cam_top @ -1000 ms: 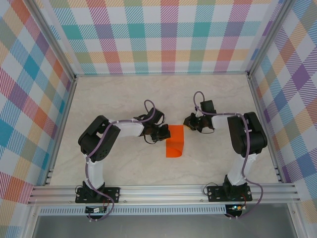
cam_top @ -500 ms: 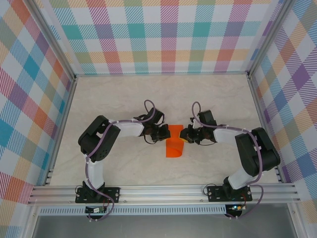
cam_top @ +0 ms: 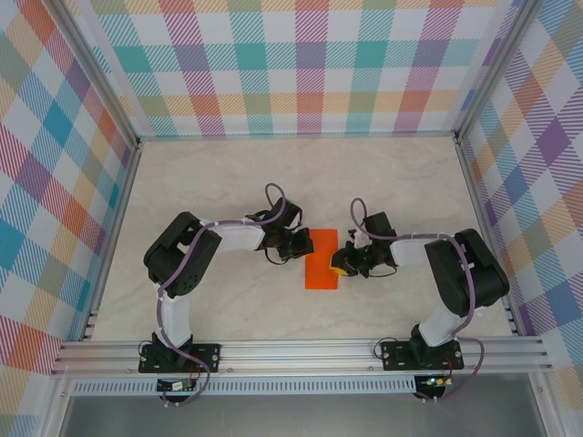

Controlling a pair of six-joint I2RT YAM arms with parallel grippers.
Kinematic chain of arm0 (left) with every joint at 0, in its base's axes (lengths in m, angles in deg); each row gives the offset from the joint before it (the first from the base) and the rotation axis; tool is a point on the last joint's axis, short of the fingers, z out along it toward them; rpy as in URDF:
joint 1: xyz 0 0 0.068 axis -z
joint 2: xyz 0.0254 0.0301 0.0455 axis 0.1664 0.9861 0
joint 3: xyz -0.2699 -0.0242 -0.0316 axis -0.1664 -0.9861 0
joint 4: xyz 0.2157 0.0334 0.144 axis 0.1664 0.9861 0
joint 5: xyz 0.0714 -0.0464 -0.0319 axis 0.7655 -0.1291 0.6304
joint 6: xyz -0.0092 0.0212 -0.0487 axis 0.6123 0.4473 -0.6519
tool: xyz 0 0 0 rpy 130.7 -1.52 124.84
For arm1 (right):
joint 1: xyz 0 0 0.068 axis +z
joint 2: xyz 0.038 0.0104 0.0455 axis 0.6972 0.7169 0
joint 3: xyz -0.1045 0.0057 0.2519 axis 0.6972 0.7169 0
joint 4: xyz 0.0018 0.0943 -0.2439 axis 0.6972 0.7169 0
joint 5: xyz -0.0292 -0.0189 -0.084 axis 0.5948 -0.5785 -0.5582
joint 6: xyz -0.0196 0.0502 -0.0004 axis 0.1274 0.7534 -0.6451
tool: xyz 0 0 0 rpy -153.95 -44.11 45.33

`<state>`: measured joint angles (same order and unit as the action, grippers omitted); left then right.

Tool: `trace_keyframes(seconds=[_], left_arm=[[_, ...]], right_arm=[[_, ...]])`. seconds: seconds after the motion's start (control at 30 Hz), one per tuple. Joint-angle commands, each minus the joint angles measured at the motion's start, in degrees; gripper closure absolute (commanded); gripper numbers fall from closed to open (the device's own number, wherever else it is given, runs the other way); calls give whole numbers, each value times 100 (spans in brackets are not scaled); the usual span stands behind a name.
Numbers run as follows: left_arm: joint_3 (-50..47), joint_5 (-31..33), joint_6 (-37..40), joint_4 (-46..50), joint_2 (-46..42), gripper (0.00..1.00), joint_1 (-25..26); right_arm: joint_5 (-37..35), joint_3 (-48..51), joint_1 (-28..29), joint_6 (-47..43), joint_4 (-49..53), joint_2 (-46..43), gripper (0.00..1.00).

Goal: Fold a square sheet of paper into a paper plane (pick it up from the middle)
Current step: Fold the square sheet of paper in half at the center of the table.

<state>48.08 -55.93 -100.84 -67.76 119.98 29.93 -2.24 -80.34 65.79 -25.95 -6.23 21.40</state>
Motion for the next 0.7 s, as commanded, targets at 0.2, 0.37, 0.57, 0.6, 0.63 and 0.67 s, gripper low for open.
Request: trace_keyframes(seconds=[0.2, 0.37, 0.57, 0.6, 0.63, 0.67], left_arm=[[-624, 1348, -61, 1671, 1152, 100, 57], [-579, 1356, -51, 1671, 1157, 100, 58], [-517, 1386, 6, 1759, 1146, 100, 62], [-503, 1395, 7, 1770, 1145, 100, 66], [-498, 1398, 12, 1773, 1141, 100, 66], [-502, 1404, 3, 1769, 1148, 100, 66]], right_arm=[[17, 496, 48, -80, 994, -476, 87], [-29, 268, 52, -47, 1041, -915, 87], [-348, -543, 226, -21, 959, -792, 86], [-368, -633, 264, -67, 1000, -639, 87], [-349, -697, 312, -78, 982, -446, 87], [-344, -722, 359, -72, 910, -276, 87]])
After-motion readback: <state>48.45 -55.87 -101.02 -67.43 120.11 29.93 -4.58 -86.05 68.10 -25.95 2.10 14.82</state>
